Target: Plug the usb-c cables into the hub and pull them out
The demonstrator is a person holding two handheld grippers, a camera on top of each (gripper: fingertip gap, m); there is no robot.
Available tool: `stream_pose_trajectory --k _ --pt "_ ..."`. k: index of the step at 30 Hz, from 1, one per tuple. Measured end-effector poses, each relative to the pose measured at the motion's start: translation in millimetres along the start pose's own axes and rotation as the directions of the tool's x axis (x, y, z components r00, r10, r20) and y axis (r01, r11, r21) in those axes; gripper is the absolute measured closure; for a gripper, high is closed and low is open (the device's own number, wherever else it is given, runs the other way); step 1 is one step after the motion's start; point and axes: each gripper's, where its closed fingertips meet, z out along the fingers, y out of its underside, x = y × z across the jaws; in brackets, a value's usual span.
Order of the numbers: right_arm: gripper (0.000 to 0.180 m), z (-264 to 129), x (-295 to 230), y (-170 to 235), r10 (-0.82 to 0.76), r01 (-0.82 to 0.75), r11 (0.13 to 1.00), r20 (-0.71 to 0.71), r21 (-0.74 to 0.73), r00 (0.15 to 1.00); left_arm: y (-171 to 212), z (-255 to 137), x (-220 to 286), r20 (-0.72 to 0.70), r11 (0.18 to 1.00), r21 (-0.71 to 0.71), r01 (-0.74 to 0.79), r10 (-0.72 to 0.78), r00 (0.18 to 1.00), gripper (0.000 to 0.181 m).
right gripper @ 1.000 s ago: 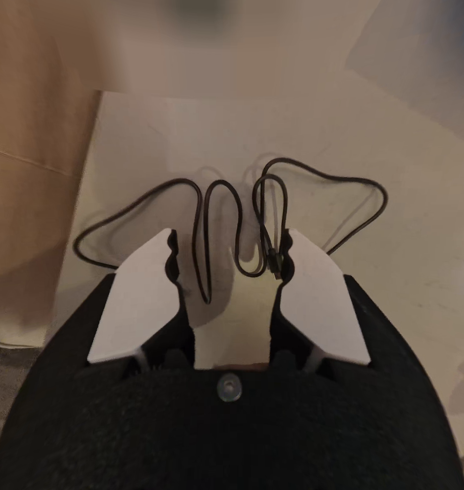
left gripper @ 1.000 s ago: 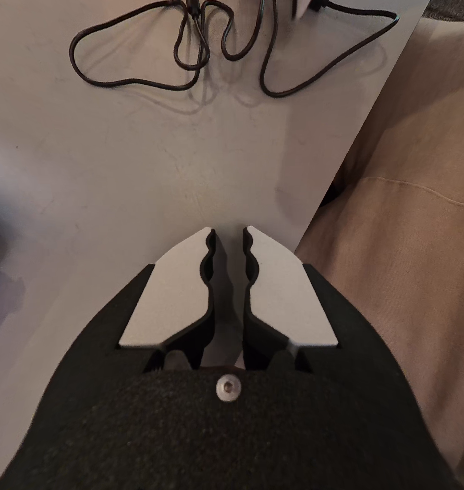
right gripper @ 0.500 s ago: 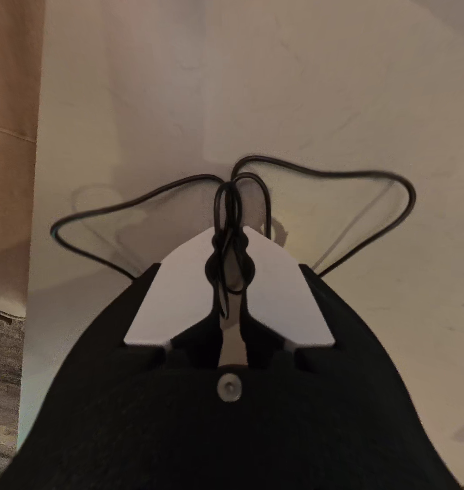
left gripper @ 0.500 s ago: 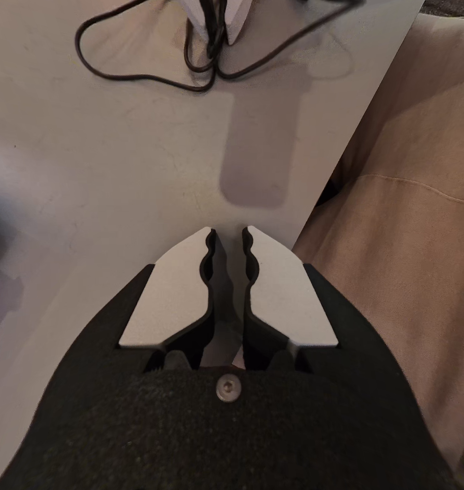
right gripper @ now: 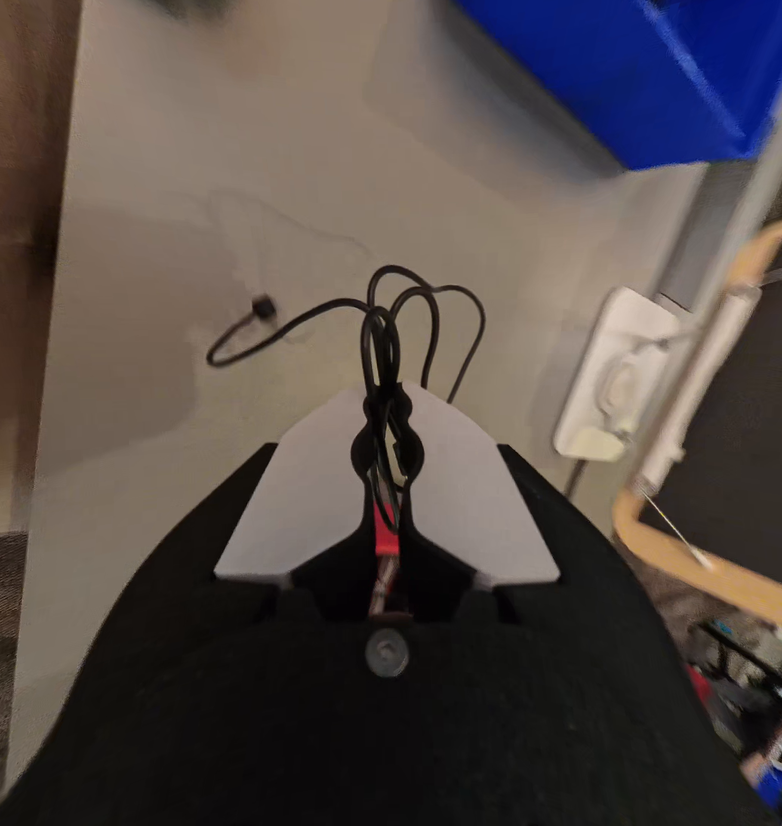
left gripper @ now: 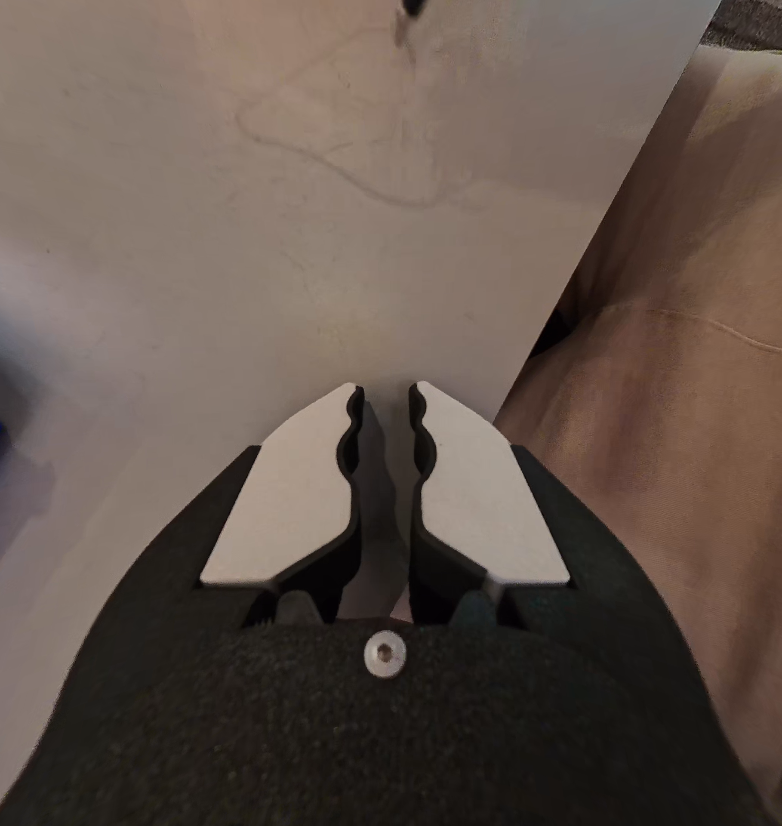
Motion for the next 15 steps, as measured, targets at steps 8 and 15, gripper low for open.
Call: stream_pose_trajectory --k 8,15 --pt "0.175 -136 62 85 0.118 -0.176 0.973 -0.339 -0.147 0.933 -4 1 6 -0.017 1.0 0.007 -0.015 0.015 1.0 0.161" --pt "0.175 -95 40 186 0.172 -0.311 0.902 -0.412 -0.3 0.895 -7 5 10 -0.027 0.999 -0.002 -0.036 0.036 0.999 0.161"
